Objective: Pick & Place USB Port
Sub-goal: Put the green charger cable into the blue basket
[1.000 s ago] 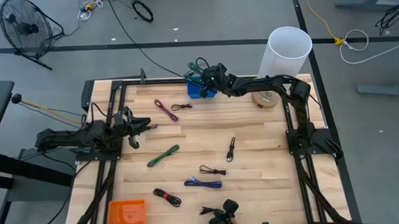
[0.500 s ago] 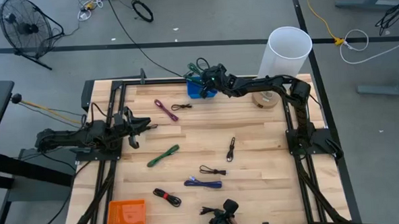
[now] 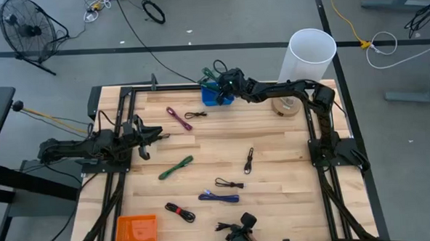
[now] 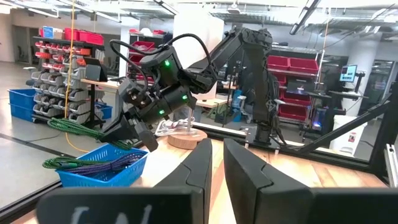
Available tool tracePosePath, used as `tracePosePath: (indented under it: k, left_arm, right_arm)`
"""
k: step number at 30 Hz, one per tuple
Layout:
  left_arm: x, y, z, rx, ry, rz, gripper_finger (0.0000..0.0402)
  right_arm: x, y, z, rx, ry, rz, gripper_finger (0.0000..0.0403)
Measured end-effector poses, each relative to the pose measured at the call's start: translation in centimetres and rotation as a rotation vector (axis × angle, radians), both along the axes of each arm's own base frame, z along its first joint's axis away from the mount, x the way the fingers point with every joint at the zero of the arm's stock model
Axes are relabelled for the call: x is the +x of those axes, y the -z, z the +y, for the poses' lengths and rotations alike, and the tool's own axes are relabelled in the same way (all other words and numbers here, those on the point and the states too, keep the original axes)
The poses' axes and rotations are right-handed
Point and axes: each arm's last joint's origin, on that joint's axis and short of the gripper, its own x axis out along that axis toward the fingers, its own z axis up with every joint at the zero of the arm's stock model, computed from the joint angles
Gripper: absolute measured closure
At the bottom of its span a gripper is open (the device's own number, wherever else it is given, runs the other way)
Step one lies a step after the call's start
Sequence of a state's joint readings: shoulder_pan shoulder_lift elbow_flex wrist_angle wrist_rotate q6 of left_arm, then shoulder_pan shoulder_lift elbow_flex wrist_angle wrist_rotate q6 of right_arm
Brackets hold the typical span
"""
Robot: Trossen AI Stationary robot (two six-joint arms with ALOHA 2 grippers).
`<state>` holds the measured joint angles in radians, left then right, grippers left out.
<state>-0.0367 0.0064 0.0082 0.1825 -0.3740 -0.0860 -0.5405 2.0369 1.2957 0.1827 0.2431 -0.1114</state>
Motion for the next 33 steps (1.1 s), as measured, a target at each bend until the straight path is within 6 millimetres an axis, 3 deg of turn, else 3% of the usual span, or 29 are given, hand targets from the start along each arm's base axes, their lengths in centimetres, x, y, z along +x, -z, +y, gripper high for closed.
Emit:
tracePosePath:
  k: [12,33]
  left_arm:
    - [0.0,0.0,0.0,-0.006,0.001,-0.002,0.0356]
    - [0.0,0.0,0.0,-0.004,0.001,-0.002,0.0356]
  right_arm:
    - [-1.4,0.6,-1.6,0.145,0.068,-0.047,0.0391]
    - [-1.3,0.7,-1.3,0.184,-0.016,-0.043,0.0392]
